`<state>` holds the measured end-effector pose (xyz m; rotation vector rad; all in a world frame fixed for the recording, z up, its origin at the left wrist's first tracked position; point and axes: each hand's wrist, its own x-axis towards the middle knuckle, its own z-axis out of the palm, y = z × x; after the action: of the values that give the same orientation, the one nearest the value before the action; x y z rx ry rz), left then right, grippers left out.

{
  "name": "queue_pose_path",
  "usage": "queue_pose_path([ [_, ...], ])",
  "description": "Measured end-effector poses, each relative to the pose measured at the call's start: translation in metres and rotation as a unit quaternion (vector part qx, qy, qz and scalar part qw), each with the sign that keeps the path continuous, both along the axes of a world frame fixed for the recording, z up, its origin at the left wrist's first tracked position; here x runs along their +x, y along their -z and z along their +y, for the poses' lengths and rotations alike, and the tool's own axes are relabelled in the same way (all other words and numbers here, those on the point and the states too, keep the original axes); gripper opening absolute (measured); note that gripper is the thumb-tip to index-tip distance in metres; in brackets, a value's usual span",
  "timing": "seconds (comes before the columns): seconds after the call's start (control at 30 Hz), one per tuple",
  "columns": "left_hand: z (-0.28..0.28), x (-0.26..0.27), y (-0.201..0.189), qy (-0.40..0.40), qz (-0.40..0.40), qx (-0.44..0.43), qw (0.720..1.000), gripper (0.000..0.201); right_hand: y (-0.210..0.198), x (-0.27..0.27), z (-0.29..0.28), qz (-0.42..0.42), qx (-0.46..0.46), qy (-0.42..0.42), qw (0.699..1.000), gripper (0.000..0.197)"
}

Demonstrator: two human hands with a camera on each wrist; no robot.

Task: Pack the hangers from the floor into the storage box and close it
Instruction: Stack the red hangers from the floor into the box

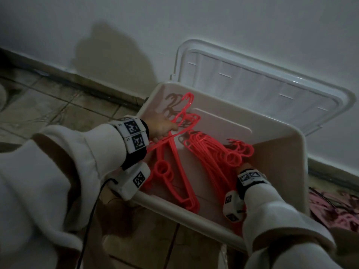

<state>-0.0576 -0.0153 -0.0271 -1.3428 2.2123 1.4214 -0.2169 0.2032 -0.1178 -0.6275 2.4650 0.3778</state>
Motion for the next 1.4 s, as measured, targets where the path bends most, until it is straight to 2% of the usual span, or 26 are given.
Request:
queue_pose_path([
  [0.13,0.002,-0.001,0.003,-0.002,0.008,0.011,1.000,0.026,-0.009,0.005,-0.017,0.023,-0.020,0.024,0.999,0.030],
  [0.2,0.003,0.000,0.004,0.000,0.005,0.017,1.000,0.023,-0.014,0.001,-0.030,0.059,-0.058,0.053,0.995,0.031],
  [0.33,0.002,0.002,0.005,-0.004,0.002,0.020,1.000,0.026,-0.008,0.006,-0.060,0.130,-0.078,0.010,0.988,0.030],
  [0.43,0.001,0.002,0.006,-0.005,0.000,0.029,1.000,0.031,0.013,0.011,-0.066,0.078,-0.099,-0.043,0.991,0.030],
  [0.53,0.000,0.003,0.009,-0.011,0.003,0.042,0.999,0.029,0.025,0.012,-0.064,-0.009,-0.113,-0.001,0.994,0.032],
  [0.6,0.001,0.003,0.010,-0.017,0.003,0.053,0.998,0.031,0.025,0.013,-0.063,-0.051,-0.127,0.035,0.990,0.048],
  [0.67,0.002,0.004,0.010,-0.021,0.004,0.067,0.998,0.036,0.027,0.016,-0.063,-0.100,-0.143,0.073,0.982,0.087],
  [0.73,0.003,0.003,0.010,-0.021,0.002,0.074,0.997,0.037,0.030,0.021,-0.063,-0.083,-0.128,0.102,0.983,0.127],
  [0.77,0.003,0.003,0.009,-0.023,0.000,0.075,0.997,0.037,0.034,0.025,-0.063,-0.056,-0.105,0.097,0.988,0.133],
  [0.8,0.003,0.003,0.008,-0.025,-0.002,0.072,0.997,0.037,0.042,0.029,-0.064,-0.020,-0.071,0.083,0.994,0.131],
  [0.83,0.004,0.003,0.008,-0.025,-0.004,0.067,0.997,0.038,0.049,0.034,-0.066,0.016,-0.045,0.060,0.997,0.120],
  [0.87,0.005,0.002,0.007,-0.024,-0.005,0.060,0.998,0.039,0.058,0.038,-0.069,0.058,-0.039,0.042,0.997,0.098],
  [0.93,0.006,0.002,0.007,-0.019,-0.007,0.050,0.999,0.041,0.066,0.042,-0.076,0.106,-0.066,0.034,0.992,0.038],
  [0.97,0.007,0.002,0.007,-0.017,-0.008,0.050,0.999,0.041,0.065,0.042,-0.076,0.107,-0.069,0.032,0.991,0.025],
  [1.03,0.006,0.002,0.006,-0.015,-0.009,0.053,0.998,0.042,0.067,0.039,-0.074,0.090,-0.052,0.031,0.994,0.030],
  [1.13,0.008,0.003,0.005,-0.015,-0.006,0.067,0.998,0.042,0.068,0.033,-0.066,0.067,-0.001,-0.012,0.998,0.053],
  [1.17,0.008,0.004,0.004,-0.017,-0.003,0.072,0.997,0.043,0.065,0.030,-0.064,0.074,0.038,-0.035,0.996,0.054],
  [1.3,0.011,0.003,0.000,-0.016,0.013,0.083,0.996,0.045,0.046,0.022,-0.061,0.071,0.139,-0.112,0.981,0.036],
  [1.4,0.011,-0.001,-0.002,-0.010,0.012,0.075,0.997,0.043,0.038,0.022,-0.060,0.125,0.184,-0.159,0.962,0.040],
])
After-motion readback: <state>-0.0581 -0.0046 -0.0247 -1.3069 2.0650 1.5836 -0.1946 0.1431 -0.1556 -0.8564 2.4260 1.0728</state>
